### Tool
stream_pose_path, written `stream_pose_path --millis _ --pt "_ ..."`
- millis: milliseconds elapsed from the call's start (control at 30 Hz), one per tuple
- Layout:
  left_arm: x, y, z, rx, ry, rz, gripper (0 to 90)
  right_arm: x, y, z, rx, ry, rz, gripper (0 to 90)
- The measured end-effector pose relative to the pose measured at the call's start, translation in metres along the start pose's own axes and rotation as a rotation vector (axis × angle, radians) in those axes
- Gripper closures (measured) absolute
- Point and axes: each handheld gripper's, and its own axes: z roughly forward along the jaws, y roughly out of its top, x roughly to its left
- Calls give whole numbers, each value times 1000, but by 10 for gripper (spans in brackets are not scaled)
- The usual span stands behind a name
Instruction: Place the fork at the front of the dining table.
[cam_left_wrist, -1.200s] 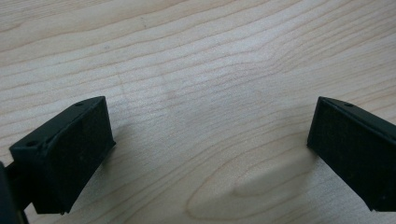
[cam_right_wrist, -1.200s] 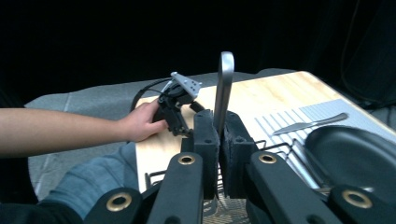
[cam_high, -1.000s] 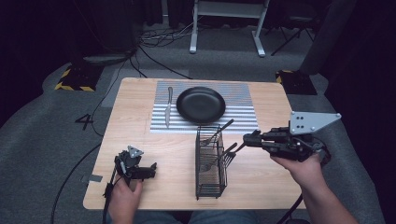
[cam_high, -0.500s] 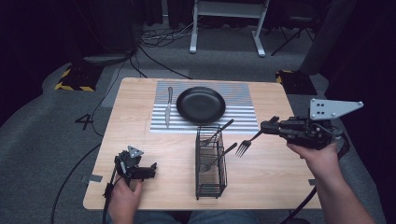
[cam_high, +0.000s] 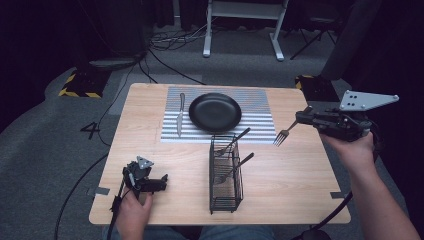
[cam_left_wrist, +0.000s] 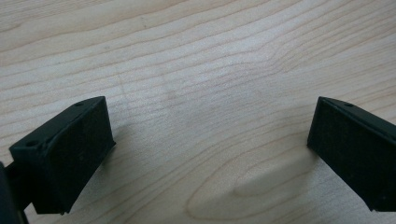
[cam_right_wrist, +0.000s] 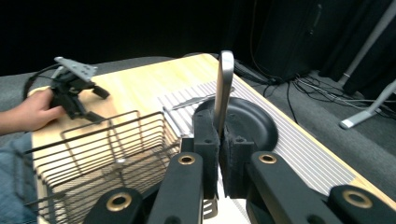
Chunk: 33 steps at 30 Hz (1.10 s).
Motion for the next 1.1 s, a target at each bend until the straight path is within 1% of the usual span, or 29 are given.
stream_pose_path --millis 100,133,200,233,267,300,333,400,433,467,500,533,567,600,633,667,700,733,833,900,933,967,1000,1100 --pt "0 0 0 0 1 -2 2 -13 -3 5 -2 -10 17 863" --pt "0 0 0 0 0 0 2 -21 -5 11 -5 -11 26 863" --pt "0 0 0 0 1 -2 2 -30 -7 18 -7 -10 28 863" --pt "0 0 0 0 1 -2 2 -30 -7 18 -7 -10 28 863" --pt "0 0 0 0 1 -2 2 -38 -10 27 -12 -9 28 863" --pt "0 0 0 0 1 -2 2 -41 -11 31 -13 -10 30 863" --pt "0 0 0 0 1 -1 2 -47 -13 37 -9 -14 44 863" --pt "1 0 0 2 -5 -1 2 -53 -15 47 -6 -14 53 863" --pt "2 0 0 1 0 1 2 -53 -15 47 -6 -14 53 863" --pt "2 0 0 2 0 -4 2 -59 -16 59 1 -22 55 863" --pt "2 0 0 2 0 -4 2 -59 -16 59 1 -22 55 863" --pt "2 0 0 1 1 -3 2 -63 -18 68 5 -24 57 863" --pt "2 0 0 1 2 -2 2 -63 -18 68 5 -24 57 863" --pt "2 0 0 1 2 -2 2 -66 -20 78 9 -17 59 863" --pt "2 0 0 2 0 -4 2 -66 -20 78 9 -17 59 863" --pt "2 0 0 1 2 -2 2 -68 -22 86 18 -13 62 863" --pt "2 0 0 1 2 -2 2 -68 -22 86 18 -13 62 863" --pt "2 0 0 1 2 -3 2 -71 -24 95 28 -8 68 863" --pt "1 0 0 0 1 -5 2 -74 -29 106 40 0 76 862" --pt "2 0 0 0 2 -6 2 -75 -33 115 55 -2 83 863" --pt "2 0 0 0 3 -8 2 -75 -33 115 55 -2 83 863" --pt "2 0 0 0 3 -8 2 -76 -37 124 71 -6 86 862" --pt "2 0 0 0 3 -8 2 -76 -37 124 71 -6 86 862" --pt "2 0 0 0 4 -7 2 -77 -43 136 82 4 104 862"
